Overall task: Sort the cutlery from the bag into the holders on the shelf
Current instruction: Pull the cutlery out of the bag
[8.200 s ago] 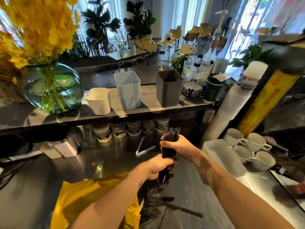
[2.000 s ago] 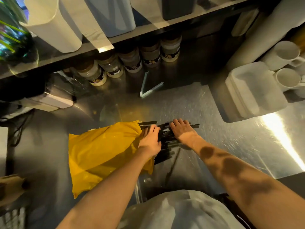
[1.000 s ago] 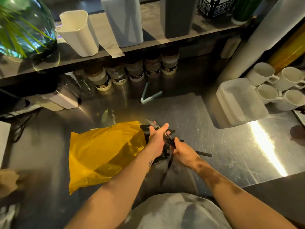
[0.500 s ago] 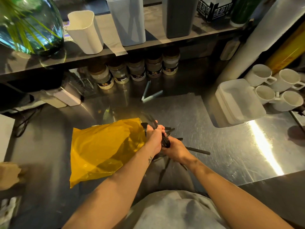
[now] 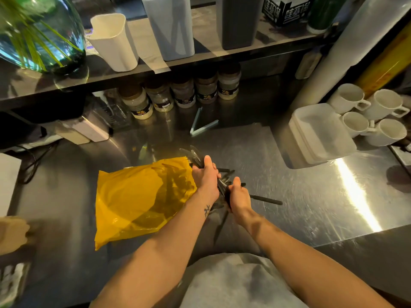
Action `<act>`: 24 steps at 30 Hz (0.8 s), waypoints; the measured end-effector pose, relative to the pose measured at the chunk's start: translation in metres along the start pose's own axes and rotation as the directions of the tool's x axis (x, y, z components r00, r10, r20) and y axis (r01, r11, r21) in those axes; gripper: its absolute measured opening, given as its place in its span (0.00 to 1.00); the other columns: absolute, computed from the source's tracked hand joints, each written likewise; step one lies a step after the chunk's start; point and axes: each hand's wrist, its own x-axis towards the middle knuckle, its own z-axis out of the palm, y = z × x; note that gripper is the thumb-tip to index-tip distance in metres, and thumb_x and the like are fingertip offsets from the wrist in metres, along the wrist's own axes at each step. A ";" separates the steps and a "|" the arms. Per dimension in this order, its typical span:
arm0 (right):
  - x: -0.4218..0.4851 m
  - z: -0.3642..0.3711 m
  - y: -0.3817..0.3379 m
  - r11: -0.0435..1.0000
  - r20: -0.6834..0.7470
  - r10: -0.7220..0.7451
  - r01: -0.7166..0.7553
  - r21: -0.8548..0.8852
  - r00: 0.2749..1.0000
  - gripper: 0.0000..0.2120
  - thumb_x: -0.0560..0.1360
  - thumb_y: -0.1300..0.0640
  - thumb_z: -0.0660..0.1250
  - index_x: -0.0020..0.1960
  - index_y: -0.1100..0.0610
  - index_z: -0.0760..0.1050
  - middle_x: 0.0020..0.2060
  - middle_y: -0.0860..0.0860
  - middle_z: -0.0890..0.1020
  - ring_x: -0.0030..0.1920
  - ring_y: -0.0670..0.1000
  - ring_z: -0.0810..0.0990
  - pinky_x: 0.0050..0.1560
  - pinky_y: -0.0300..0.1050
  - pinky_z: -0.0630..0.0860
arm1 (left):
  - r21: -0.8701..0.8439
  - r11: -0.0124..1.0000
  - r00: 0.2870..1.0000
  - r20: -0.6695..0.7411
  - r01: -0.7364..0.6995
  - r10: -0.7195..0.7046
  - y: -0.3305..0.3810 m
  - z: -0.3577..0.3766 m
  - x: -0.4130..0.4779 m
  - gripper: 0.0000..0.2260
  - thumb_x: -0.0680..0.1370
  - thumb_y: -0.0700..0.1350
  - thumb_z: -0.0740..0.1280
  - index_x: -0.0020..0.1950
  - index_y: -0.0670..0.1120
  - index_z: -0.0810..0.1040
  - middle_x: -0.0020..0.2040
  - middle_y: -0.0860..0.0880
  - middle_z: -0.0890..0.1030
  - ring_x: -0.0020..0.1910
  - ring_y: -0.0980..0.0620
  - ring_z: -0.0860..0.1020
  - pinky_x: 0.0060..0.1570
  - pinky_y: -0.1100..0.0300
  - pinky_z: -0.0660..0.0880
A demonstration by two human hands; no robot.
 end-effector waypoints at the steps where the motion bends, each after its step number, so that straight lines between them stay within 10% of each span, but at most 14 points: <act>1: 0.002 0.002 0.001 0.999 -0.033 0.037 -0.036 0.026 0.999 0.28 0.78 0.35 0.51 0.35 0.55 0.76 0.37 0.56 0.80 0.37 0.56 0.76 0.44 0.50 0.72 | -0.004 1.000 1.000 -0.010 0.003 -0.003 -0.001 0.000 -0.001 0.06 0.82 0.47 0.66 0.48 0.46 0.73 0.34 0.48 0.75 0.26 0.55 0.70 0.27 0.61 0.70; 8: -0.004 -0.005 -0.001 0.832 0.247 0.180 -0.281 0.478 0.952 0.26 0.85 0.42 0.50 0.50 0.62 0.76 0.35 0.57 0.81 0.37 0.54 0.78 0.41 0.49 0.78 | -0.152 0.985 0.992 -0.088 0.082 -0.096 0.027 -0.007 0.017 0.12 0.79 0.51 0.71 0.43 0.44 0.74 0.30 0.50 0.71 0.23 0.56 0.66 0.26 0.62 0.66; 13: -0.007 0.014 -0.014 0.723 0.186 0.163 -0.246 0.646 0.969 0.25 0.86 0.42 0.49 0.46 0.60 0.72 0.43 0.61 0.80 0.42 0.56 0.79 0.49 0.51 0.76 | -0.175 0.976 0.989 -0.043 0.131 -0.141 0.008 -0.003 -0.002 0.13 0.79 0.51 0.70 0.44 0.43 0.73 0.28 0.50 0.70 0.23 0.54 0.68 0.27 0.60 0.69; 18: -0.001 0.005 -0.011 0.720 0.295 0.152 -0.310 0.621 0.943 0.30 0.83 0.35 0.49 0.53 0.60 0.76 0.55 0.62 0.83 0.55 0.60 0.81 0.70 0.56 0.72 | -0.220 0.963 0.987 -0.012 0.156 -0.163 0.003 -0.011 -0.001 0.10 0.81 0.49 0.68 0.45 0.44 0.73 0.27 0.50 0.71 0.24 0.53 0.70 0.29 0.58 0.72; 24: -0.004 -0.011 0.007 0.898 0.442 0.060 -0.242 0.367 0.895 0.36 0.83 0.34 0.44 0.59 0.59 0.80 0.55 0.57 0.85 0.57 0.55 0.82 0.60 0.51 0.75 | -0.228 0.954 0.979 -0.017 0.193 -0.202 -0.008 -0.025 0.003 0.13 0.82 0.48 0.66 0.39 0.47 0.70 0.27 0.52 0.67 0.23 0.55 0.65 0.25 0.61 0.66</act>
